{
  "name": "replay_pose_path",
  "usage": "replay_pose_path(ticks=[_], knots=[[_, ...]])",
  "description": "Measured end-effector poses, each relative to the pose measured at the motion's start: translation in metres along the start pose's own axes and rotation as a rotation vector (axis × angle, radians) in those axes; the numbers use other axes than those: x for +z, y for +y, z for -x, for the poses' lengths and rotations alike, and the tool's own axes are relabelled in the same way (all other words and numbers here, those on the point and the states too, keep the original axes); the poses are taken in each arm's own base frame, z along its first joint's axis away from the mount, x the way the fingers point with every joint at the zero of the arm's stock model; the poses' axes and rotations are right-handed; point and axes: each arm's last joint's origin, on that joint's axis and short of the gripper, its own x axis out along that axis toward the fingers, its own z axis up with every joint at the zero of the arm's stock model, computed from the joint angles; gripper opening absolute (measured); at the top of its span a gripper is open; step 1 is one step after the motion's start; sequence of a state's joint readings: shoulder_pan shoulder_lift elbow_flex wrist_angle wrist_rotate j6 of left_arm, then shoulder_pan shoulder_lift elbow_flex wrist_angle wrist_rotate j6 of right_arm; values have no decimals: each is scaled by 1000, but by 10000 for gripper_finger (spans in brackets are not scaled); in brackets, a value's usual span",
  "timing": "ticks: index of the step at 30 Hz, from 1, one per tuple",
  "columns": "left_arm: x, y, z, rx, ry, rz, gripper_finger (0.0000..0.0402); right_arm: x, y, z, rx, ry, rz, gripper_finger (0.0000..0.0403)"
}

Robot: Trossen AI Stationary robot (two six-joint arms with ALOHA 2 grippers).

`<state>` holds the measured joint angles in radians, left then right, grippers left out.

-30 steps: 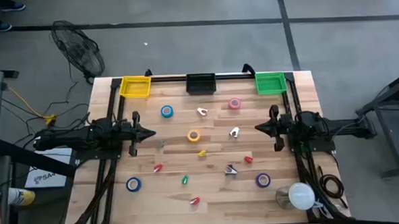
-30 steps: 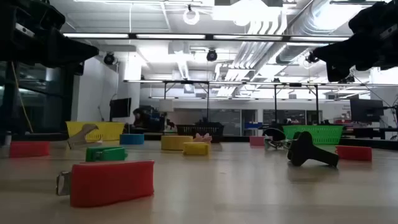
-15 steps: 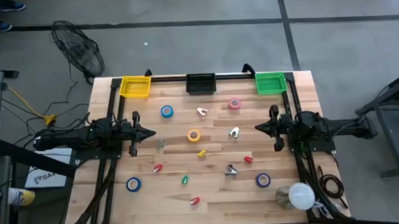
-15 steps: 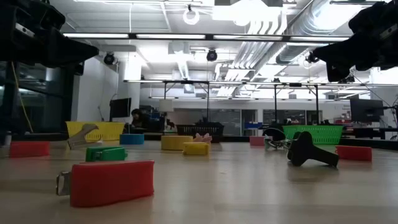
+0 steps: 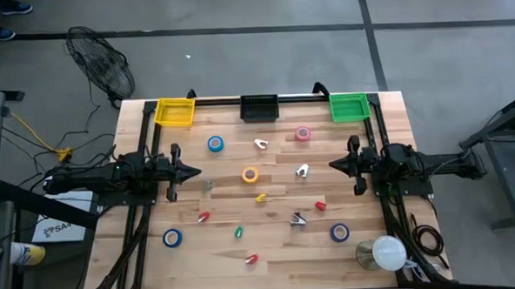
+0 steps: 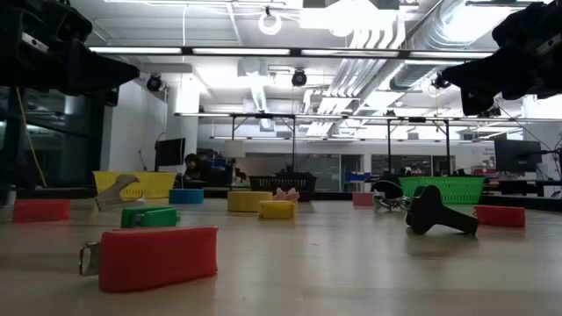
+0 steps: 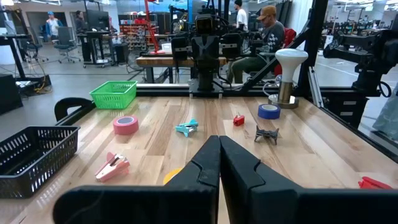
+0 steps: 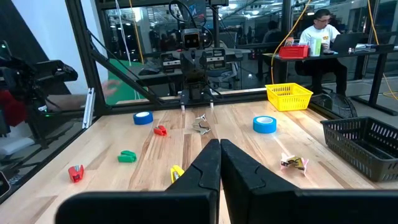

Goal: Pick and place Stapler, Stapler remover, tape

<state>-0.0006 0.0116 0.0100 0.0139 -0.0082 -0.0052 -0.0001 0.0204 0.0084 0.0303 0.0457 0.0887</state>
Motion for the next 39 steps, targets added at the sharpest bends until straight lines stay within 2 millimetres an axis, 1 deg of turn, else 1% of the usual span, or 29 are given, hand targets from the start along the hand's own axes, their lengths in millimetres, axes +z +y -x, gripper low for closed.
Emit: replay_pose_path(ticks=[17, 23, 28, 32, 36, 39], knots=[[0, 0, 0, 0, 0, 0, 1, 0, 0, 0, -17, -6, -7, 0], [0, 0, 0, 0, 0, 0, 1, 1, -2, 0, -73, -26, -177, 0], [0, 0, 0, 0, 0, 0, 1, 2, -2, 0, -85, -38, -279, 0], [0, 0, 0, 0, 0, 0, 1, 5, -2, 0, -69, -67, -305, 0], [4, 1, 0, 20, -36, -44, 1, 7, -3, 1, -114, -87, -357, 0], [4, 1, 0, 29, -38, -52, 1, 13, -3, 2, -110, -106, -364, 0]])
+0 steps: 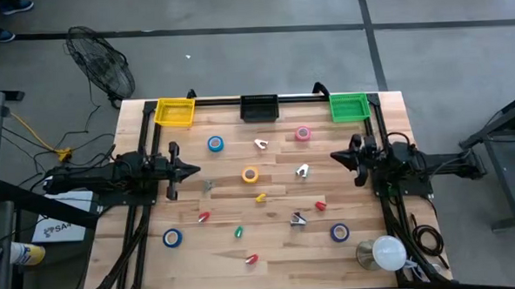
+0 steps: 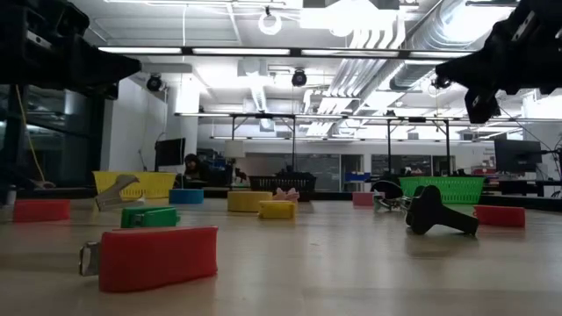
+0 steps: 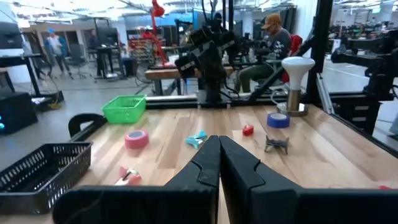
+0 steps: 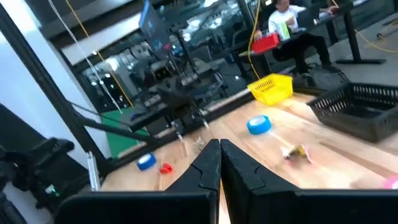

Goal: Pick and place Stapler, Stapler remover, tape
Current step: Put the dark blue tape into the green bin

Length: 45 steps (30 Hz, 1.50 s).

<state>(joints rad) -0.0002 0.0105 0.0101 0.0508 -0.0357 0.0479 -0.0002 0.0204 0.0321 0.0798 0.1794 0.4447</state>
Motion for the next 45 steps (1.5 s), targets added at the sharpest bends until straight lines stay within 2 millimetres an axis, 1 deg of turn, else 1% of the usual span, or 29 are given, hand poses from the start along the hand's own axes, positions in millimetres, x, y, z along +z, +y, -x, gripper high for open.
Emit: replay_pose_path(ticks=[3, 9, 11, 15, 19, 23, 27, 32, 38, 40, 45], knots=[[0, 0, 0, 1, 2, 0, 1, 5, 1, 1, -61, 17, -16, 0], [0, 0, 0, 1, 1, 0, 1, 19, 3, 0, -326, 166, -71, 0], [0, 0, 0, 1, 1, 0, 1, 26, 6, -3, -376, 211, -118, 0], [0, 0, 0, 1, 1, 0, 1, 37, 16, -15, -417, 325, -235, 0], [0, 0, 0, 1, 1, 0, 1, 41, 25, -35, -425, 458, -328, 0], [0, 0, 0, 1, 1, 0, 1, 36, 31, -58, -473, 611, -394, 0], [0, 0, 0, 1, 1, 1, 1, 26, 34, -80, -545, 790, -479, 0], [0, 0, 0, 1, 1, 1, 1, 10, 45, -101, -662, 996, -531, 0], [0, 0, 0, 1, 1, 1, 1, -5, 66, -112, -806, 1152, -585, 0], [0, 0, 0, 1, 1, 1, 1, -10, 74, -114, -800, 1183, -594, 0], [0, 0, 0, 1, 1, 1, 1, -26, 97, -114, -718, 1241, -648, 0]])
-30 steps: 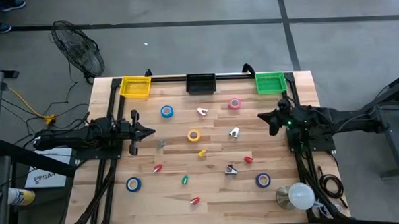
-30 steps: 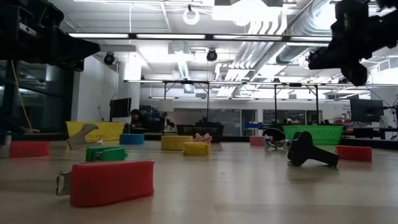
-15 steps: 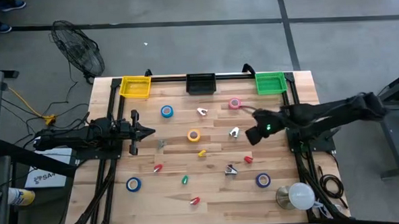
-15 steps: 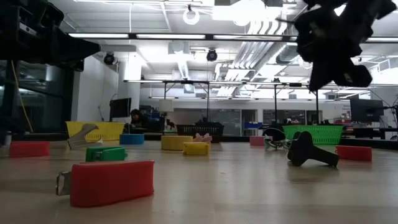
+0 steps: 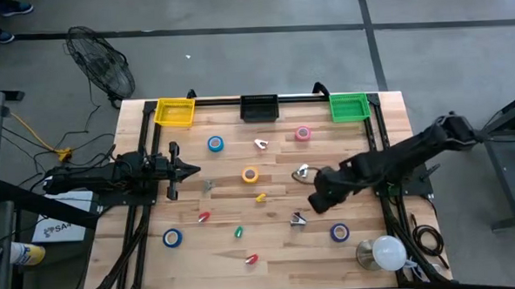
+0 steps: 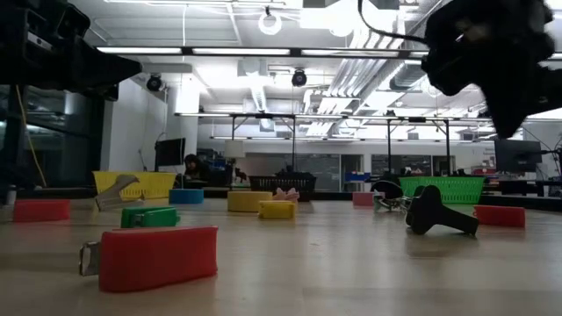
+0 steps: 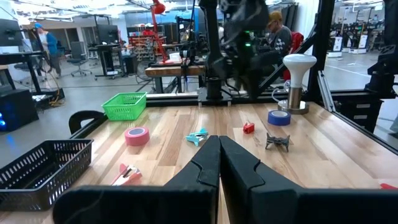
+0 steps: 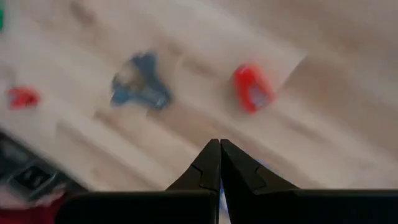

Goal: Pick and place Stapler, Stapler remover, tape
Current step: Put the dark blue tape into the green bin

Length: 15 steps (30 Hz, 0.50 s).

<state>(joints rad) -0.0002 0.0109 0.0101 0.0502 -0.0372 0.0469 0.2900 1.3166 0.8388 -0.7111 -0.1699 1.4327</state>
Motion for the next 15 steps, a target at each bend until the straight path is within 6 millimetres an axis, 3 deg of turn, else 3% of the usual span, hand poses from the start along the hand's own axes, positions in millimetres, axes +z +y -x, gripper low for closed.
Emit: replay_pose_path(ticks=[9, 15], knots=[[0, 0, 0, 0, 0, 0, 1, -41, 3, -15, -5, 69, -20, 0], [0, 0, 0, 0, 0, 0, 1, -56, 3, -17, -10, 90, 34, 0]])
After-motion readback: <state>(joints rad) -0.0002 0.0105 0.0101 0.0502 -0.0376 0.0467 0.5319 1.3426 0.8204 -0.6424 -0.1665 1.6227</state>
